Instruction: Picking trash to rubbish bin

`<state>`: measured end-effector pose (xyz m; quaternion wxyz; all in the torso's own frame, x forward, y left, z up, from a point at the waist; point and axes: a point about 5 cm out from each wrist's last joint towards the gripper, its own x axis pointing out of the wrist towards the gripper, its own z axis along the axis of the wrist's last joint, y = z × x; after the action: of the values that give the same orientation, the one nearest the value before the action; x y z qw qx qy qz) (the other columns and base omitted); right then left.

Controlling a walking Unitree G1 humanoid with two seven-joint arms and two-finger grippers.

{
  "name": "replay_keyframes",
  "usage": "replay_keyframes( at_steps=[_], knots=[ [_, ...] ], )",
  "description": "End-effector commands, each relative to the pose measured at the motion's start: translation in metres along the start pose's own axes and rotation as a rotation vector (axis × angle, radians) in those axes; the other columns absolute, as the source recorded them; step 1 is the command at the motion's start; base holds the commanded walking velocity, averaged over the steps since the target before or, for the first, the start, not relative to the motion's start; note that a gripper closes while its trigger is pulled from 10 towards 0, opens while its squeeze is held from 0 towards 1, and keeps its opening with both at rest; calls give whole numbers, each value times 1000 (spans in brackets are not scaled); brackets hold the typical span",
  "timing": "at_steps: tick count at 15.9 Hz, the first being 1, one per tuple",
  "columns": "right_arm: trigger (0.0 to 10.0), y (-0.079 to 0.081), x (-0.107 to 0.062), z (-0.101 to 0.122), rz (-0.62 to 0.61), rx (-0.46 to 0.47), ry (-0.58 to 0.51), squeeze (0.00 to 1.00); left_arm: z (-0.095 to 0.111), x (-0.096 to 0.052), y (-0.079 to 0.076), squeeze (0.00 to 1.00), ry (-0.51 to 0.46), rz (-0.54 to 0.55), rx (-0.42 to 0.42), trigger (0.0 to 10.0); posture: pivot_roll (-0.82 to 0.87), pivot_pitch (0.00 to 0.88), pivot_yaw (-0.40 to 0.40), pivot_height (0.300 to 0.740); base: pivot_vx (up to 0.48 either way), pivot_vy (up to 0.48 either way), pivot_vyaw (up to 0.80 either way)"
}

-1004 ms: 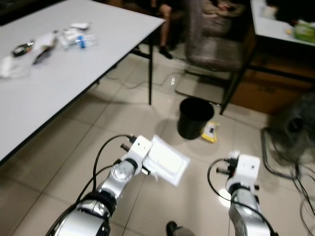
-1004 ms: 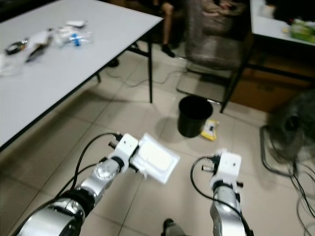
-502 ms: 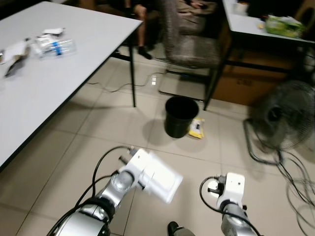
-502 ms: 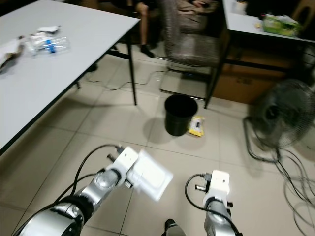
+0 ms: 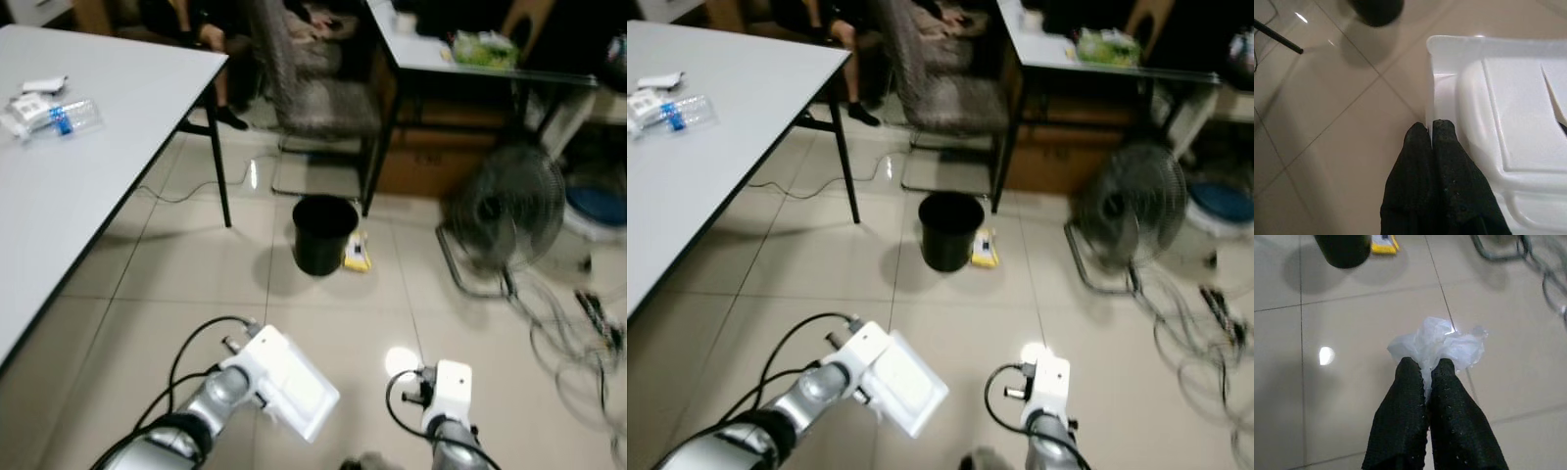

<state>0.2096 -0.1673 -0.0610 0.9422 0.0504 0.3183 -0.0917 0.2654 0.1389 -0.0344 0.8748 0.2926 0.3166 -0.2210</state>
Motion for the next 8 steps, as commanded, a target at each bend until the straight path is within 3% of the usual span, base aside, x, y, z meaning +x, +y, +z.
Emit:
replay_keyframes(
  at_steps=[1, 4, 8],
  knots=[
    [10000, -9, -1, -3, -21, 1, 6, 0, 12, 3, -5, 0, -34, -11, 24, 10000, 56, 75, -3, 740, 0, 0, -788],
    [10000, -8, -1, -5, -13, -9, 15, 0, 9, 2, -4, 0, -24, -7, 30, 10000, 61, 74, -3, 740, 0, 0, -788],
    [10000, -5, -1, -7, 7, -16, 20, 0, 6, 2, -1, 0, -7, 15, 50, 10000, 62, 75, -2, 740, 0, 0, 0]
  ],
)
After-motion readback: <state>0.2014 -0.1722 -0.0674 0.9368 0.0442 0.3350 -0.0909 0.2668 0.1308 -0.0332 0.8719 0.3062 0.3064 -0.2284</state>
